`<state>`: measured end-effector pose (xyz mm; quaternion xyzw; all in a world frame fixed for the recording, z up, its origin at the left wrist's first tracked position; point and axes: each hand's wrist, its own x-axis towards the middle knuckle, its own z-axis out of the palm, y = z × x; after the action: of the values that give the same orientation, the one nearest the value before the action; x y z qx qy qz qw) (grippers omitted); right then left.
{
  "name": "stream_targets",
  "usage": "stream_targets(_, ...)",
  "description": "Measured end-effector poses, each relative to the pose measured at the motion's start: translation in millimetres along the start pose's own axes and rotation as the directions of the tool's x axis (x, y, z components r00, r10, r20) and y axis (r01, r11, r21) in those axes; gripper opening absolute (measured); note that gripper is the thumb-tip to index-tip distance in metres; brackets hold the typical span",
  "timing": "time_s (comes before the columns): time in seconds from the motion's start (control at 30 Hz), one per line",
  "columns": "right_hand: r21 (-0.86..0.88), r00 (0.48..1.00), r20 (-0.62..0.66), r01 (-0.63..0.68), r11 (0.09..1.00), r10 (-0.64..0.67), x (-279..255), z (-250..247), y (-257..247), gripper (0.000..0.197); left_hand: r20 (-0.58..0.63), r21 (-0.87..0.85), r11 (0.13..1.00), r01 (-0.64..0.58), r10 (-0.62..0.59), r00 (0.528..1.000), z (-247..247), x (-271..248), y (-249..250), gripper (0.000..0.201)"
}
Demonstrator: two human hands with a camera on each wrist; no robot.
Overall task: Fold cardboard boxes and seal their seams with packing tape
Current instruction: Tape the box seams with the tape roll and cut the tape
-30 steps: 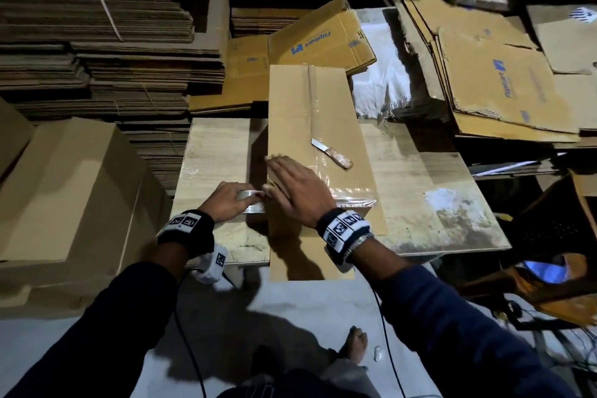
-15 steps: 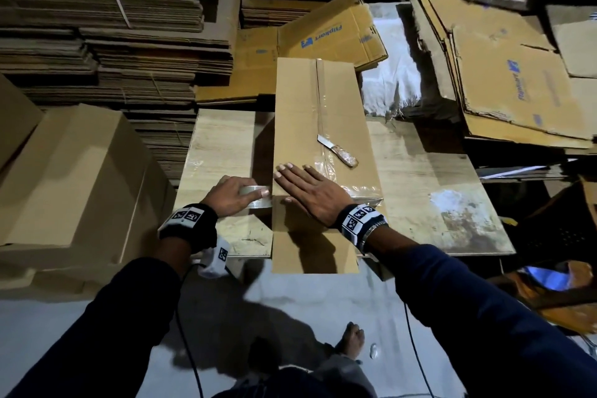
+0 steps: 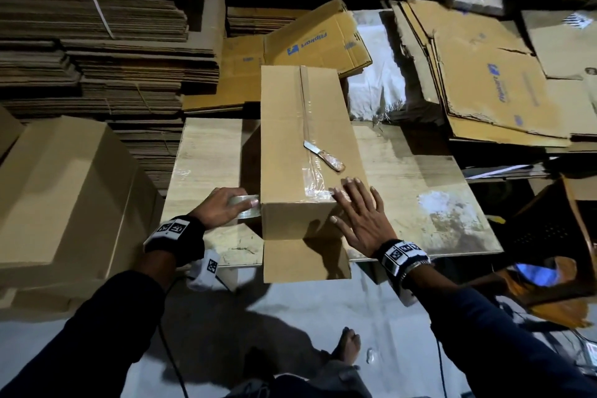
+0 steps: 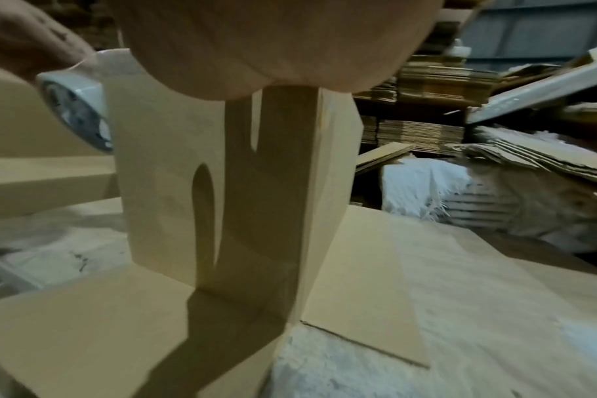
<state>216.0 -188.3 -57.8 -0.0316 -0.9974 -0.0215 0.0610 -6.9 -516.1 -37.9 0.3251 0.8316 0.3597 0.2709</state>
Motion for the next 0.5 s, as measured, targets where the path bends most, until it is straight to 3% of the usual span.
stream_targets(0.07, 0.139, 0.99, -0.007, -0.139, 0.98, 0.142, -4, 4, 1, 0.081, 0.025, -0.031, 0.999, -0.011, 0.011, 1.0, 8, 1, 7, 0.055)
stream_targets(0.13, 0.331, 0.949, -0.016, -0.293, 0.897, 0.316, 2, 4, -3, 0.091, 0.046, -0.049, 0.999, -0.016, 0.018, 0.999, 20, 0, 19, 0.048)
stream_targets(0.27, 0.651, 0.764, 0.064, -0.519, 0.553, 0.642, 24, 2, -10, 0.096, -0.013, -0.04, 0.999, -0.005, 0.004, 1.0, 46, -1, 24, 0.057)
stream_targets(0.3, 0.703, 0.721, 0.098, -0.538, 0.465, 0.686, 29, 2, -11, 0.095, -0.034, -0.027, 1.0, 0.001, -0.002, 0.999, 50, -2, 24, 0.062)
stream_targets(0.37, 0.771, 0.683, 0.122, -0.522, 0.364, 0.72, 35, 2, -7, 0.093, -0.059, -0.027, 0.999, 0.026, -0.027, 0.998, 56, -3, 27, 0.066)
stream_targets(0.5, 0.837, 0.645, 0.245, -0.518, 0.178, 0.724, 35, -1, 7, 0.099, -0.073, -0.062, 0.997, 0.044, -0.048, 0.996, 64, -2, 32, 0.045)
